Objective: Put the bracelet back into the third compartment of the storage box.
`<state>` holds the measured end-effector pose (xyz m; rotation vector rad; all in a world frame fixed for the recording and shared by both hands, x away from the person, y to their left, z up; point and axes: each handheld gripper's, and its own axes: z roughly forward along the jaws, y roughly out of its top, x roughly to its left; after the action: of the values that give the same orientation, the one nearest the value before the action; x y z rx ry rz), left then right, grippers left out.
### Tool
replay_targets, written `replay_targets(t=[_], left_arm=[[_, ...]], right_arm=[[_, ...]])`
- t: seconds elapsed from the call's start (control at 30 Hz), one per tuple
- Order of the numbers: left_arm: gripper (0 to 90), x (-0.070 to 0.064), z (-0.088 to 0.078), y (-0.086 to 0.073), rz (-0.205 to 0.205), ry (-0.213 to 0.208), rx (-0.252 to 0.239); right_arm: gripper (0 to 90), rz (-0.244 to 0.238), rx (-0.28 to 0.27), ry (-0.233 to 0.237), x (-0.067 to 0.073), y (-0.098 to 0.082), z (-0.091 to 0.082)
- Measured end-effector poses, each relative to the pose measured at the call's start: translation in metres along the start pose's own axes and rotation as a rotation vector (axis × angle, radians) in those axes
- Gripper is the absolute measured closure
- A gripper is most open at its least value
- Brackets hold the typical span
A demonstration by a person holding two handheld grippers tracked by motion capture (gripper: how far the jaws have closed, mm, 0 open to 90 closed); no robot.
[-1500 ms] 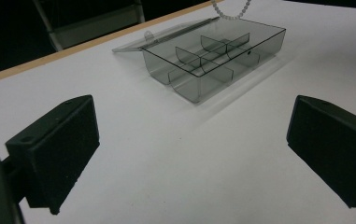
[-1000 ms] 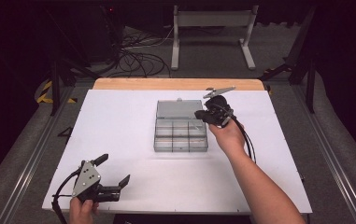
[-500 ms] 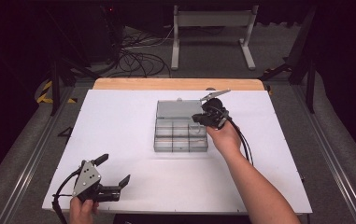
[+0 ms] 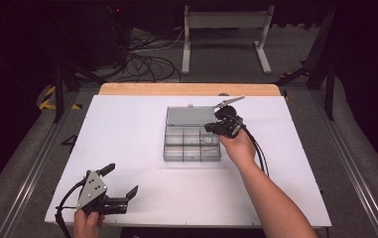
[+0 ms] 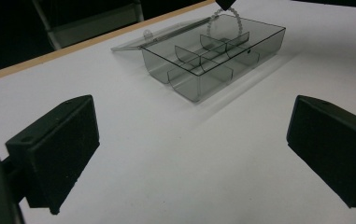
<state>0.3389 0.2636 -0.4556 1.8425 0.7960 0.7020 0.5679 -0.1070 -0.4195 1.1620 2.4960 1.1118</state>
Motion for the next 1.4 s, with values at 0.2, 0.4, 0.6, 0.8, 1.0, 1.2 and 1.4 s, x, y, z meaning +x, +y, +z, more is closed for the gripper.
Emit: replay_targets(t=[0.2, 0.4, 0.6, 0.8, 1.0, 1.2, 1.4], left_arm=[[3.0, -0.001, 0.0, 0.0, -0.008, -0.002, 0.001], [3.0, -0.001, 0.0, 0.0, -0.012, -0.005, 0.001], [3.0, -0.001, 0.0, 0.0, -0.01, -0.004, 0.003], [3.0, -0.001, 0.0, 0.0, -0.01, -0.003, 0.001], [3.0, -0.002, 0.001, 0.0, -0.005, -0.005, 0.002], [3.0, -0.002, 0.001, 0.0, -0.009, -0.005, 0.002], [3.0, -0.002, 0.001, 0.0, -0.003, -0.004, 0.003]], right_arm=[[81.2, -0.004, 0.005, -0.029, -0.003, -0.001, 0.001], [60.4, -0.04, -0.029, -0.093, -0.002, -0.001, -0.004], [37.6, -0.063, -0.059, -0.097, 0.001, 0.0, -0.011], [21.8, -0.095, -0.104, -0.094, 0.011, 0.003, -0.023], [18.3, -0.12, -0.134, -0.074, 0.02, 0.003, -0.036], [15.8, -0.134, -0.146, -0.059, 0.027, 0.003, -0.045], [13.3, -0.153, -0.159, -0.052, 0.034, 0.002, -0.055]])
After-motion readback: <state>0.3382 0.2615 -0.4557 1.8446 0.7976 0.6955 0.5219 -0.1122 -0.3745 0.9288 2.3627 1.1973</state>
